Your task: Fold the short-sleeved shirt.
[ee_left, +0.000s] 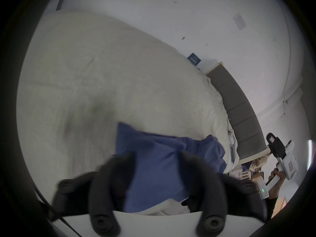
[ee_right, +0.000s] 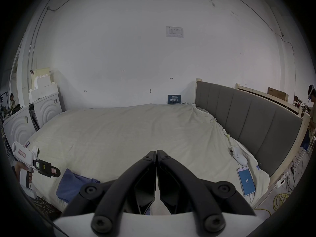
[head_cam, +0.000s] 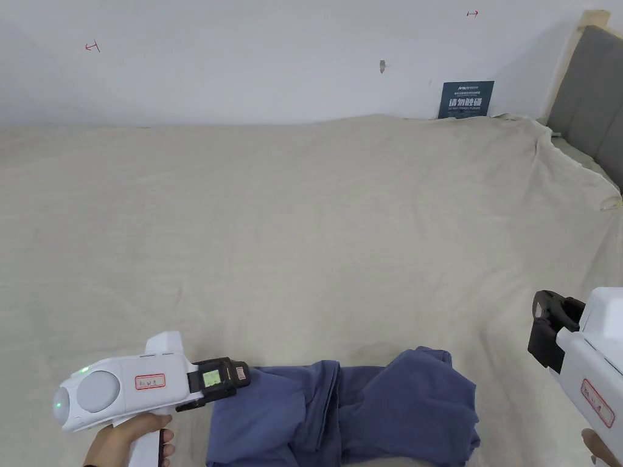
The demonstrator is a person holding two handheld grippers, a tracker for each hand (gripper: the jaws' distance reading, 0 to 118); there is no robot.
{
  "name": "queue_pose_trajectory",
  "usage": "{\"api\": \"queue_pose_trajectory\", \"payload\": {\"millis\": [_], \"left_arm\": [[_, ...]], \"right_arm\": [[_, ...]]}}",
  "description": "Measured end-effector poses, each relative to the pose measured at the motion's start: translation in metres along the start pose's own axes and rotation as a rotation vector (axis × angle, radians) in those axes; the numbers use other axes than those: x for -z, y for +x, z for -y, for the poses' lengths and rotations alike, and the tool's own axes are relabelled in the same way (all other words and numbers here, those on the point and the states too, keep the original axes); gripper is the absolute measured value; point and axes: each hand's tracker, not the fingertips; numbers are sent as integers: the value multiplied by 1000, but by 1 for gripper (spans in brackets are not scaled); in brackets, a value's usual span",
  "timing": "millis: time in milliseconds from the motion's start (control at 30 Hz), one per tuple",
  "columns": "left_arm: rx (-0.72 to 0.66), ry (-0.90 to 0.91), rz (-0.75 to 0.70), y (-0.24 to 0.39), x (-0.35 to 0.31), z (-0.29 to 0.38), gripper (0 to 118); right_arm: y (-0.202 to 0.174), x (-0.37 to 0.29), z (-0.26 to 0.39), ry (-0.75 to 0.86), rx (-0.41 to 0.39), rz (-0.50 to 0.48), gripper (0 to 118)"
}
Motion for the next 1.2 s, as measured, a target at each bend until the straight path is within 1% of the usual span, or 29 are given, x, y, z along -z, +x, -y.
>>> {"api": "queue_pose_trajectory", "payload": {"millis": [33,133,200,267,333,367,400,467,533,567,633,667,733,800,933,1000,1200], "left_arm": [[-7,-2,-11,-8,2,1,98],[-33,-33,-4,-27,8,6,104],[-54,-65,19,-40,15,9,104],[-66,-82,13,-49,22,11,104],[-57,-92,22,-56,30,12,102],[-57,-92,30,-59,33,13,99],[-57,-93,43,-61,35,12,89],[-46,-67,73,-58,36,13,79],[-43,-66,110,-57,40,12,63],[-45,-85,127,-57,44,11,57],[-32,-111,110,-51,53,12,55],[-1,-111,96,-48,55,14,51],[24,-108,66,-43,55,14,31],[41,-112,14,-42,53,14,16],[59,-101,-14,-33,43,15,8],[67,-88,-36,-28,38,14,7],[32,-56,-18,-40,0,2,6]], "right_arm": [[-1,1,1,-3,-1,-1,0],[-4,2,2,-13,-8,-2,0],[-5,4,3,-21,-12,-3,0],[-6,5,5,-27,-15,-2,0],[-7,6,5,-33,-18,0,0],[-7,6,6,-36,-20,1,0],[-7,7,6,-40,-23,3,0],[-8,8,7,-45,-26,7,0],[-8,10,8,-50,-28,10,0],[-8,10,8,-51,-26,11,0],[-8,12,8,-54,-23,12,0],[-11,10,7,-54,-22,12,0],[-12,10,6,-55,-23,13,0],[-13,10,5,-55,-22,10,0],[-16,10,3,-51,-27,5,0],[-17,10,2,-51,-25,2,0],[-22,7,-3,-37,-20,-9,0]]}}
